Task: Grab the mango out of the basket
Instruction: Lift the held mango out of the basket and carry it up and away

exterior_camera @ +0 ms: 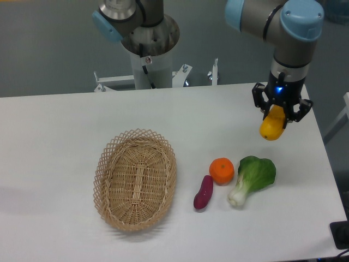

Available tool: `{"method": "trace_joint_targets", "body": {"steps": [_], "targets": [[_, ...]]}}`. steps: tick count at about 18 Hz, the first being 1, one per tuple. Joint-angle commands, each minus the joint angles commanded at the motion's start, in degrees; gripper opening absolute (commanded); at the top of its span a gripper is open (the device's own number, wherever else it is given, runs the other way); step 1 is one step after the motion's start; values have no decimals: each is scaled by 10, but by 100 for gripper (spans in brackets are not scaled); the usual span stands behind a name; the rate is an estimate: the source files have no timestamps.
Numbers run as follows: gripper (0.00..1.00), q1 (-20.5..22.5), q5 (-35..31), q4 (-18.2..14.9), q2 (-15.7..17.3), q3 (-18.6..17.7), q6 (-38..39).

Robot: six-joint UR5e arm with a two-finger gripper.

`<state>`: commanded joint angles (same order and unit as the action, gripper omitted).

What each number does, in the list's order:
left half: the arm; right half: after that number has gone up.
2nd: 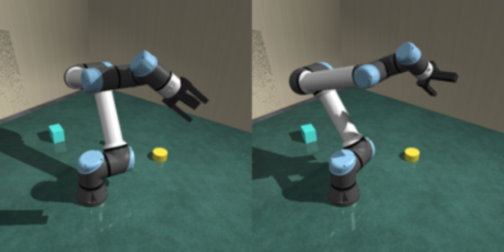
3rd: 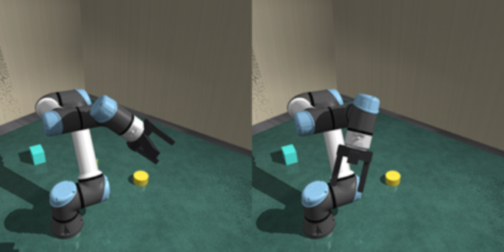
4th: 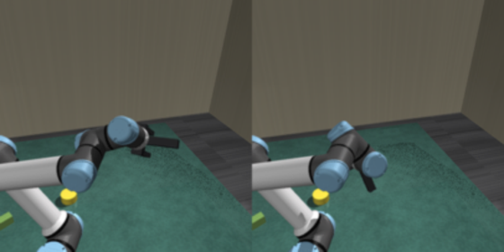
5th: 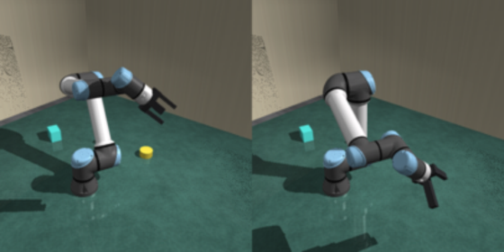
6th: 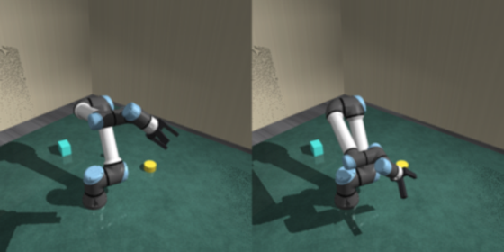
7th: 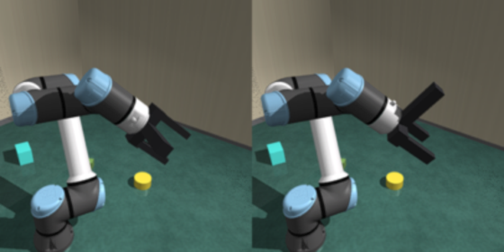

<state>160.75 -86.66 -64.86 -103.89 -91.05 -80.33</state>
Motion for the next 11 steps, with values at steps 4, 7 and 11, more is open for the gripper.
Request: {"method": "trace_joint_targets", "body": {"steps": [4, 7, 11], "targets": [[45, 7, 0, -1, 0, 0, -11], [45, 11, 1, -1, 1, 0, -11], [45, 11, 1, -1, 1, 1, -11]]}}
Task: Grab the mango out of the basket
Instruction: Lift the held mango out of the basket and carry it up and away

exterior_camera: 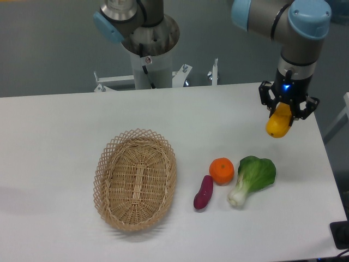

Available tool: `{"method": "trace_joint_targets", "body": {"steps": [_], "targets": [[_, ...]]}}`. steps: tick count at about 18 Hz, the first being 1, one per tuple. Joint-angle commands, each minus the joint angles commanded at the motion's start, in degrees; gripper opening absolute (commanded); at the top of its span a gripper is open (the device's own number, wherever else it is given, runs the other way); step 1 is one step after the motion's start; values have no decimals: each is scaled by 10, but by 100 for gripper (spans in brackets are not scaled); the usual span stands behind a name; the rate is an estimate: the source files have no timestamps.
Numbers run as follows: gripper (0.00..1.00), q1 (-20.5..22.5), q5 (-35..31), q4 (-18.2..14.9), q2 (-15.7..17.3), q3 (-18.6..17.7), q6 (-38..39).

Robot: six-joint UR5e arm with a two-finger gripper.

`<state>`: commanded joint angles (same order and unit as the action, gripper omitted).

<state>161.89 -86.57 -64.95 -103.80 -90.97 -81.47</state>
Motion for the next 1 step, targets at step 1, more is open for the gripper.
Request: {"method": "trace_joint_targets", "body": {"steps": [1], "targets": [[45, 0, 0, 0, 0, 0, 0]]}}
